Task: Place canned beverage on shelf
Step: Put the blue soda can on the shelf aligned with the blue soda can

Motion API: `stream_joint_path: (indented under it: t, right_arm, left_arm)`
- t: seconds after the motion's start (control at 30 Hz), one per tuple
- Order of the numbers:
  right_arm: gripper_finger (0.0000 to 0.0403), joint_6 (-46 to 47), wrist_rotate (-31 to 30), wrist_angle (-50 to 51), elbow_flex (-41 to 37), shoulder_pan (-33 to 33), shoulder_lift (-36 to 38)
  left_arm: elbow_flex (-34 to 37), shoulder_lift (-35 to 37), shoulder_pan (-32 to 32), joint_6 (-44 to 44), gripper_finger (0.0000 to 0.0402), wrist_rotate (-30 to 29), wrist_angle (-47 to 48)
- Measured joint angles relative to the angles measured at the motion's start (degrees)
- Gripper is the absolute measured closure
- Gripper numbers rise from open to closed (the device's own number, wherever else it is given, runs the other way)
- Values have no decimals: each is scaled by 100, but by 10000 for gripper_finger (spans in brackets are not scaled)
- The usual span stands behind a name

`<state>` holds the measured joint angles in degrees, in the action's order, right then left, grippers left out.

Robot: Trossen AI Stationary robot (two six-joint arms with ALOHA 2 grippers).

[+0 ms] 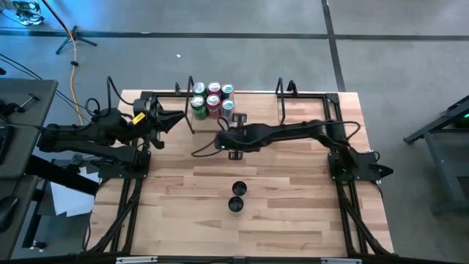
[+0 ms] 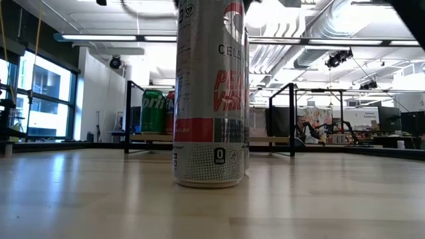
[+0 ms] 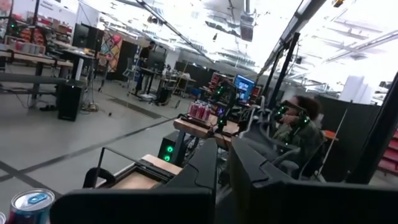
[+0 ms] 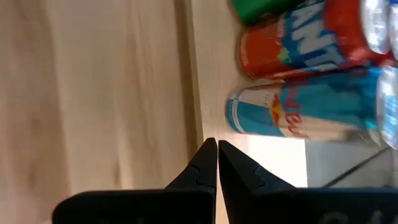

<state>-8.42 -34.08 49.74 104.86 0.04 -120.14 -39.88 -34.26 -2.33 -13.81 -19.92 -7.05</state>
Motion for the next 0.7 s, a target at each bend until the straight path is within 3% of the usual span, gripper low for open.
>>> stream_joint_path:
  t: [0.07, 0.23, 0.5, 0.7]
  right_arm:
    - [403, -265, -97, -28, 115, -87, -246]
    - [403, -620, -1298, -391, 135, -206, -669]
    - [403, -671, -1608, -747, 91, -248, -811]
    - [403, -711, -1710, -790, 81, -354, -811]
  left_arm:
    - [0, 24, 0, 49, 395, -27, 11]
    - [0, 18, 4, -72, 400, -184, 33]
    - [0, 20, 4, -670, 401, -678, 322]
    - [0, 20, 4, -700, 401, -636, 403]
